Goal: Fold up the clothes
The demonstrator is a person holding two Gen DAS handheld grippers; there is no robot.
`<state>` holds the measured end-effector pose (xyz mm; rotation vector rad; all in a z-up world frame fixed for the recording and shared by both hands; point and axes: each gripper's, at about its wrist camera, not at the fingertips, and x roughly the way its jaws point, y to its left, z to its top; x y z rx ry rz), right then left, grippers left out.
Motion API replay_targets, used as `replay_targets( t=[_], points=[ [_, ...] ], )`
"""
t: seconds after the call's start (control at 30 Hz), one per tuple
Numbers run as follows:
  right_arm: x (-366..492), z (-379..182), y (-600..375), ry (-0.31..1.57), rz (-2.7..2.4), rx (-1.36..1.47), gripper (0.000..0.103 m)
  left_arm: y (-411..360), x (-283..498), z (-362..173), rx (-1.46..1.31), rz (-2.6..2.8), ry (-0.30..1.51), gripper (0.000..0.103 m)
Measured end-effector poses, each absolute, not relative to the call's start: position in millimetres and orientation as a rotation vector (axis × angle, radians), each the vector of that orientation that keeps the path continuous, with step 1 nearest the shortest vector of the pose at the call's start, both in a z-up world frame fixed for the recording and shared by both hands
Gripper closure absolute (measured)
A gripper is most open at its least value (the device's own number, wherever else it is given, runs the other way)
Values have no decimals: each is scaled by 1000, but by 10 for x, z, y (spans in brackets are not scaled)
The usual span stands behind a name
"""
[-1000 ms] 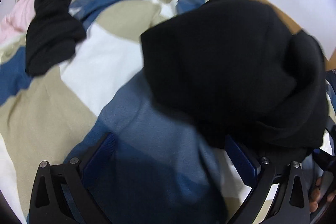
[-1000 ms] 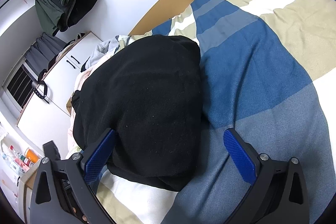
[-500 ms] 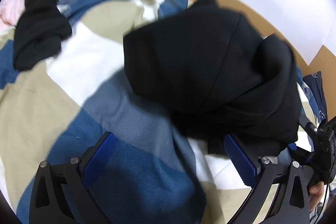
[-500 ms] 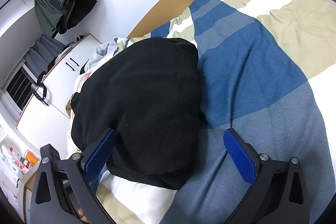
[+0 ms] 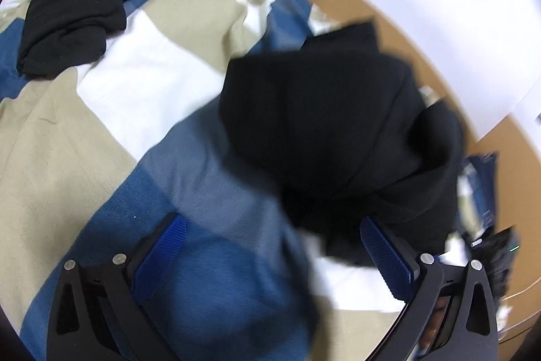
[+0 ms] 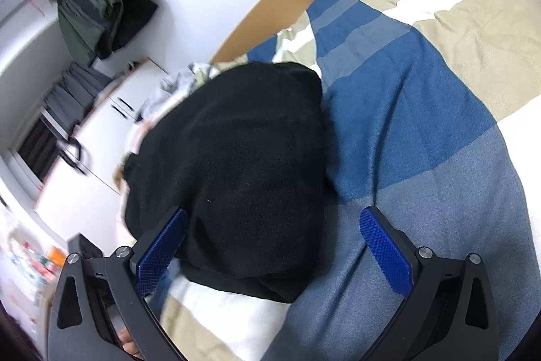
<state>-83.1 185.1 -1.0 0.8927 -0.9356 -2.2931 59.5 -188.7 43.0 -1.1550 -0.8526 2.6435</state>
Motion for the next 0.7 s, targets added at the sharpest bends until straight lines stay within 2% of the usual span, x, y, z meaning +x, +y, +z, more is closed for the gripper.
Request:
replay_targets(
  t=[0.13, 0.3, 0.37, 0.53, 0.7],
  points=[
    [-901, -36, 1999, -1077, -2156, 853, 0, -1963, 578, 469, -1101, 2559, -943, 0],
    [-1043, -62, 2159, -1215, -1965, 835, 0, -2108, 310, 186, -1153, 2151, -1288, 0],
    [-1210, -32, 2120, -1168, -1900, 909, 0, -2123, 244, 142, -1153, 2115, -1349, 0],
    [-1565, 28, 1849, -954, -1888, 1063, 0, -1818, 392, 179, -1187, 2163, -1363, 0],
    [-1745, -3, 1689, -910, -1844, 1038, 0, -1726, 378, 200, -1145, 2225, -1365, 0]
  ],
)
